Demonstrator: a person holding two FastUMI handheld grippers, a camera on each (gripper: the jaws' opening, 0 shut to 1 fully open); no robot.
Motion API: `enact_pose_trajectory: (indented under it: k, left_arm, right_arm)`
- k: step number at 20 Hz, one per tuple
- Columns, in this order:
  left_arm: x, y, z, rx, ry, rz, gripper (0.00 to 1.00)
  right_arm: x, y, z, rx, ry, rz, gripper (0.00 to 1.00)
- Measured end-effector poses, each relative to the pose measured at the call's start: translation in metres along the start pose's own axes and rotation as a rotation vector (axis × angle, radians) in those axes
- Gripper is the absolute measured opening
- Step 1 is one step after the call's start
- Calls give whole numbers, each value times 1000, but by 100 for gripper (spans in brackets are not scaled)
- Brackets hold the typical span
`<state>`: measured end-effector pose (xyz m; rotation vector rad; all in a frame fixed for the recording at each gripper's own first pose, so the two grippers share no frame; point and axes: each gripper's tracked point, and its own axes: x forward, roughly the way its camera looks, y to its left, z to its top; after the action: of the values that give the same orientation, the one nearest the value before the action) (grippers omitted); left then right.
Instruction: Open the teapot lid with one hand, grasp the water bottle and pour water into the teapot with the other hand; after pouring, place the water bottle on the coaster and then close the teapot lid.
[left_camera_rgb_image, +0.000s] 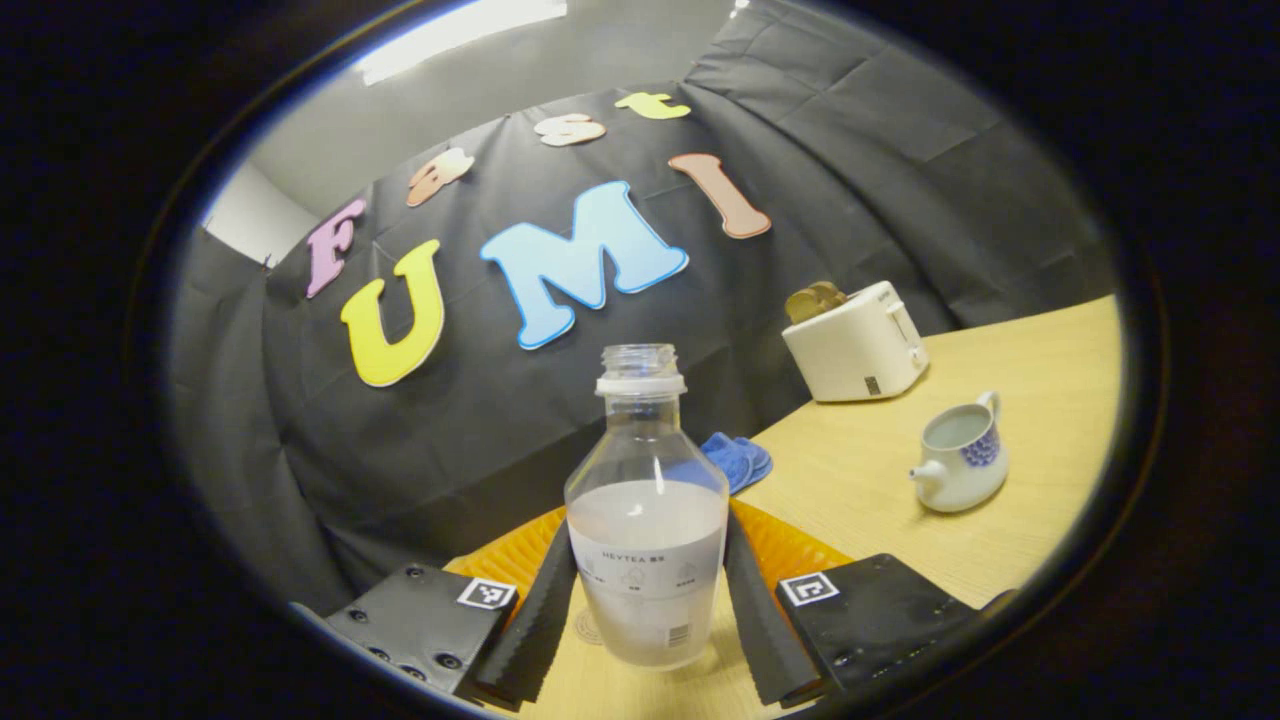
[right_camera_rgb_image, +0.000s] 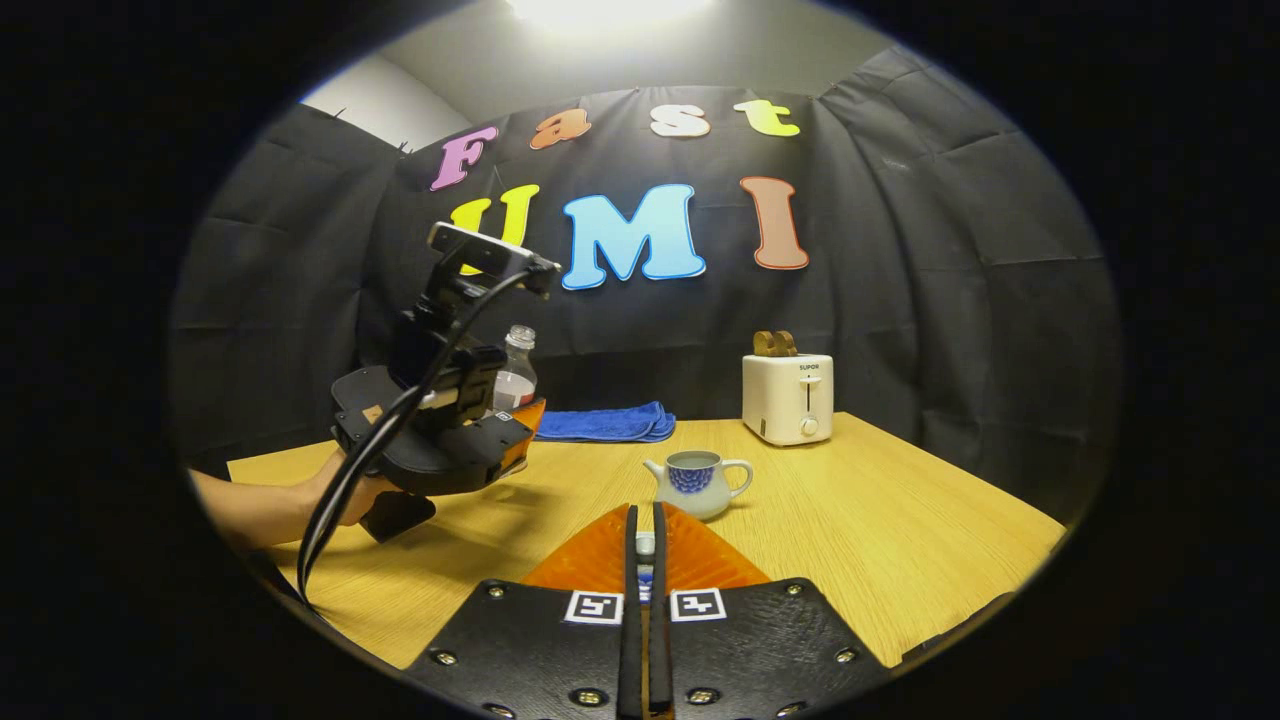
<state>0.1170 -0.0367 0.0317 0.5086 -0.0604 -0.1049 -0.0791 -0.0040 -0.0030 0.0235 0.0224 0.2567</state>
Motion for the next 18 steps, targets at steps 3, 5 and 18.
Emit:
enact_pose_trajectory:
  k: [3,5,18]
  left_arm:
    - [5,-10,0,95,5,-20,86]
    - [9,-19,3,164,-1,-30,86]
    - [26,-78,27,633,-70,-137,85]
  right_arm:
    - [-15,-3,-1,2,-8,-15,3]
    - [-22,-4,0,5,-20,-24,3]
    - [-40,-2,-11,37,32,-17,3]
